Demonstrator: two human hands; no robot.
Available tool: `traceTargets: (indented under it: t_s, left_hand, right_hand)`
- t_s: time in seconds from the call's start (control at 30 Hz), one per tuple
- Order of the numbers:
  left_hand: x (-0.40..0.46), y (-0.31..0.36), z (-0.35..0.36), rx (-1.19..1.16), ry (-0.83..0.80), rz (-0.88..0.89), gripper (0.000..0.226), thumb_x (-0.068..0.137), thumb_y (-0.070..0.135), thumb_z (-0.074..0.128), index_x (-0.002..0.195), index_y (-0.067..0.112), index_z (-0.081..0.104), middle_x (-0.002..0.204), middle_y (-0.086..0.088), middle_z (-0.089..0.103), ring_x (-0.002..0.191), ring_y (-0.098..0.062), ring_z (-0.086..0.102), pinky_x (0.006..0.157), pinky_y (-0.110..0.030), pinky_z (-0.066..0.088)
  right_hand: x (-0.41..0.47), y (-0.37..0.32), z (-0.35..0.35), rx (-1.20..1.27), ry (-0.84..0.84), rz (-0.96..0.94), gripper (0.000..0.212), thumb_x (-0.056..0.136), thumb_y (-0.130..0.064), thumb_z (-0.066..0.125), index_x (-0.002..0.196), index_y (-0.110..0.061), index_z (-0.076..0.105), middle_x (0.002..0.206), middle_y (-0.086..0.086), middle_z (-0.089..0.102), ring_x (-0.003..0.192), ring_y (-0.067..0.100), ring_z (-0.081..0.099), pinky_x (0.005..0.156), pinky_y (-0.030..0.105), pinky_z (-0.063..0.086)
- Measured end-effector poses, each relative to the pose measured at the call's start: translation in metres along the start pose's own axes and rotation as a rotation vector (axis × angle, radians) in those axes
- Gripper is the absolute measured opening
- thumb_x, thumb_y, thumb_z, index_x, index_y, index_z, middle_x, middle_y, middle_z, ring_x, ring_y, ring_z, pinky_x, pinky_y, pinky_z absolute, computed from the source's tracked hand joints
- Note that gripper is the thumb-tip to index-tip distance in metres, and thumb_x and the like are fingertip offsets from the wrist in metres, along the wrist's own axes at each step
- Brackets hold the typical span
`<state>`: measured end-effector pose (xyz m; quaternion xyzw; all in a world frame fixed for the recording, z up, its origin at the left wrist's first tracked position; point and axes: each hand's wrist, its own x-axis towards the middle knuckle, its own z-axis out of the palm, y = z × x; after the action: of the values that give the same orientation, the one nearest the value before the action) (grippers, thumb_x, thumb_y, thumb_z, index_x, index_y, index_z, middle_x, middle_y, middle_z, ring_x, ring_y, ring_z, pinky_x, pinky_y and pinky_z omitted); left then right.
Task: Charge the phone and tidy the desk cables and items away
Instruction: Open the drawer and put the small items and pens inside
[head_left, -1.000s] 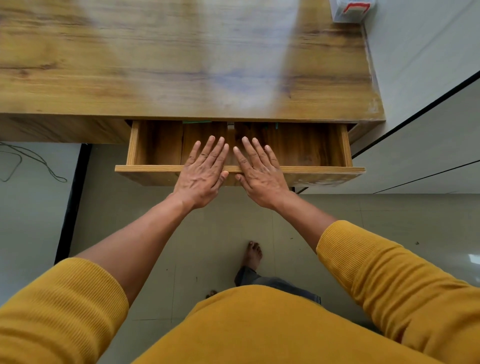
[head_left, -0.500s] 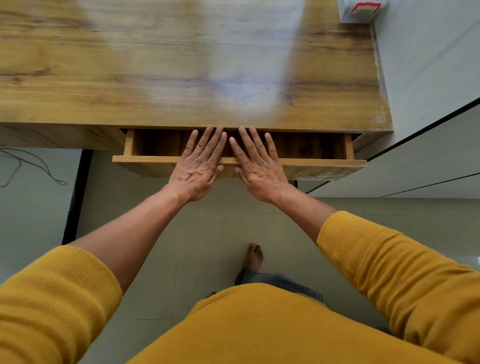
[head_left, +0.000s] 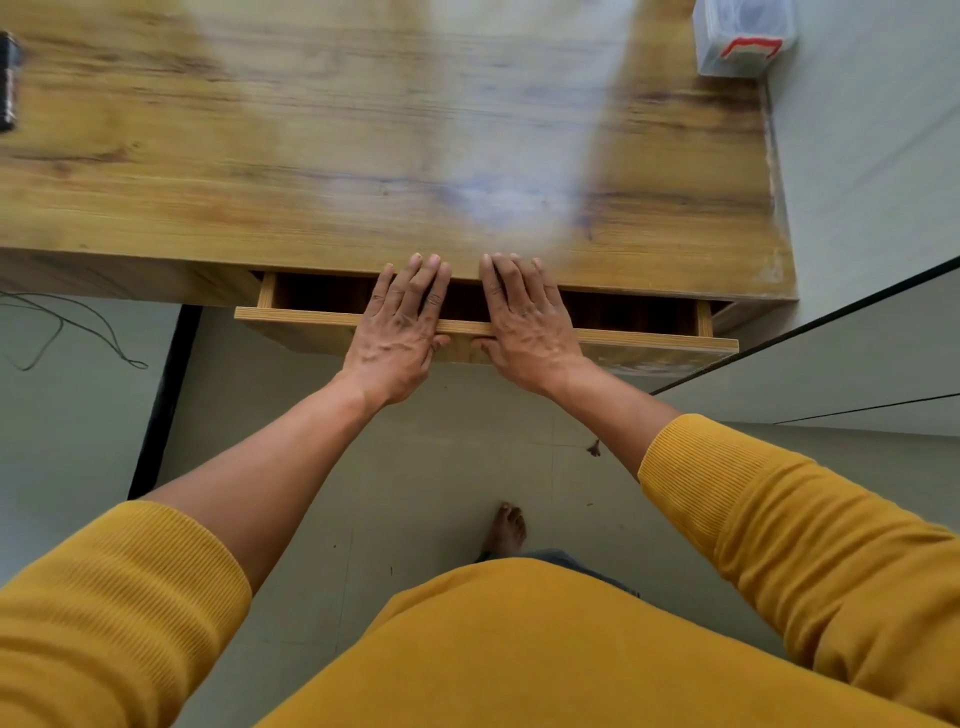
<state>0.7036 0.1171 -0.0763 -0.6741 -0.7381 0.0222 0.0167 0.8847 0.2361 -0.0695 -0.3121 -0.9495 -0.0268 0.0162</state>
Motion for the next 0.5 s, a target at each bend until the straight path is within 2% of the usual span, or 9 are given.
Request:
traceTargets:
  t_s: [0.07, 0.17, 0.33, 0.5]
  left_hand:
    - [0.004, 0.002, -0.003, -0.016, 0.024, -0.02, 0.088, 0.105, 0.036, 0.055, 0.17, 0.01, 0.001, 0.177, -0.01, 0.006, 0.165, -0.03, 0.004, 0.134, -0.049, 0.004]
    - [0.007, 0.004, -0.007, -0.049, 0.091, -0.054, 0.086, 0.101, 0.029, 0.065, 0.169, 0.008, 0.017, 0.176, -0.012, 0.019, 0.163, -0.032, 0.018, 0.134, -0.047, 0.013]
    - [0.014, 0.008, -0.012, -0.123, 0.165, -0.12, 0.078, 0.094, 0.02, 0.077, 0.162, 0.008, 0.04, 0.167, -0.013, 0.04, 0.155, -0.032, 0.039, 0.13, -0.043, 0.027]
    - [0.022, 0.001, -0.023, -0.22, 0.161, -0.154, 0.067, 0.093, 0.024, 0.08, 0.154, 0.014, 0.053, 0.159, -0.007, 0.052, 0.147, -0.026, 0.052, 0.125, -0.04, 0.038]
  right_hand:
    - [0.003, 0.0, -0.006, 0.043, 0.048, 0.032, 0.111, 0.08, -0.056, 0.081, 0.163, -0.007, 0.027, 0.159, 0.015, 0.031, 0.147, 0.035, 0.03, 0.127, 0.047, 0.027]
    - [0.006, 0.002, -0.011, 0.147, 0.069, 0.058, 0.106, 0.077, -0.046, 0.089, 0.162, -0.01, 0.036, 0.166, 0.016, 0.037, 0.154, 0.033, 0.034, 0.127, 0.044, 0.03]
    - [0.014, 0.002, -0.019, 0.14, 0.08, 0.087, 0.098, 0.069, -0.045, 0.095, 0.151, -0.013, 0.054, 0.157, 0.013, 0.054, 0.145, 0.031, 0.051, 0.117, 0.041, 0.046]
    - [0.017, 0.002, -0.023, 0.157, 0.12, 0.109, 0.09, 0.071, -0.045, 0.095, 0.148, -0.016, 0.059, 0.151, 0.009, 0.06, 0.139, 0.027, 0.058, 0.109, 0.038, 0.051]
